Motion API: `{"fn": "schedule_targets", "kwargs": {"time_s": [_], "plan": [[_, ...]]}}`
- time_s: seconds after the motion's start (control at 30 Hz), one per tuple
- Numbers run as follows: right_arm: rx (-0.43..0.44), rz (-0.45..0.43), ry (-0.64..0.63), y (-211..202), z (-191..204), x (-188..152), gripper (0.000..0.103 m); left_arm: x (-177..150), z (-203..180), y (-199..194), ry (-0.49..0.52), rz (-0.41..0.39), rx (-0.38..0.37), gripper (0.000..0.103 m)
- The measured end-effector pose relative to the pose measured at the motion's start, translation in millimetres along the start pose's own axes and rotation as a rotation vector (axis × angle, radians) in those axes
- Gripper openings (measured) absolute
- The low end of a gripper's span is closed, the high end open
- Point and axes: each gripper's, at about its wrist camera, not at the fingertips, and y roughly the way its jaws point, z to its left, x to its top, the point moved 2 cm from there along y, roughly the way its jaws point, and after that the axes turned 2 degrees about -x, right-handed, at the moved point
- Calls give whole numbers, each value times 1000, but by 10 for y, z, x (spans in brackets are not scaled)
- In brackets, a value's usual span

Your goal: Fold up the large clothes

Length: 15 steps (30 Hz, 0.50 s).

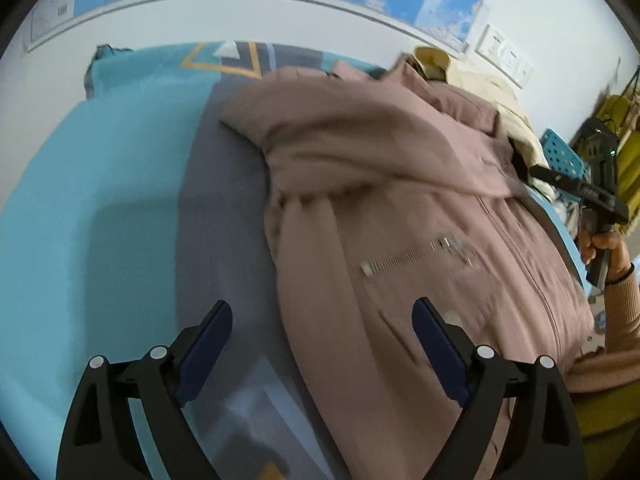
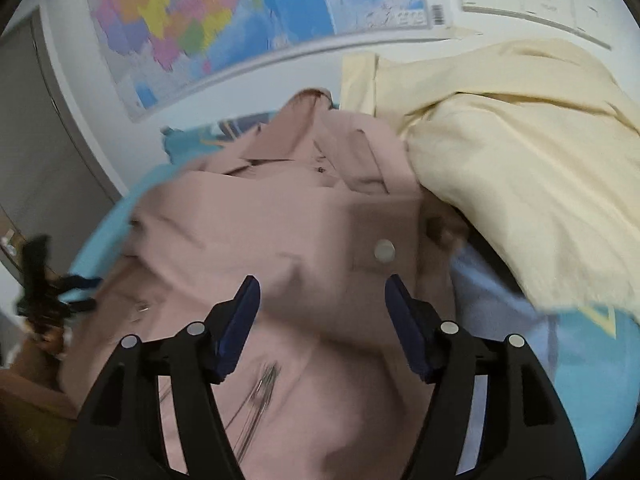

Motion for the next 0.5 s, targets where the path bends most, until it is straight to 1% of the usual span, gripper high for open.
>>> {"fn": "schedule_targets", "kwargs": {"time_s": [0.07, 0.17, 0.23, 0.3, 0.33, 0.4, 0.47, 0.5], "plan": [[33, 12, 52, -232, -118, -153, 74, -94, -70, -25, 11, 2, -17, 91], [45, 43, 135, -455, -283, -445, 75, -213, -163, -71, 13, 16, -57, 93], [45, 63, 172, -573, -375, -629, 78, -276, -215, -99, 22, 32, -82, 93], [51, 96, 218, -675, -476, -849, 80, -359, -284, -123, 35, 53, -120, 96], [67, 99, 236, -715, -495, -937, 80, -388, -319, -133, 43, 60, -136, 96], [126, 108, 282, -762, -518, -1103, 80, -470, -376, -171, 41, 78, -200, 96], [140, 127, 279, -758, -471, -1207, 80, -520, -396, -196, 23, 87, -247, 96], [170, 137, 275, -747, -424, -1267, 80, -543, -403, -205, 16, 89, -261, 96]]}}
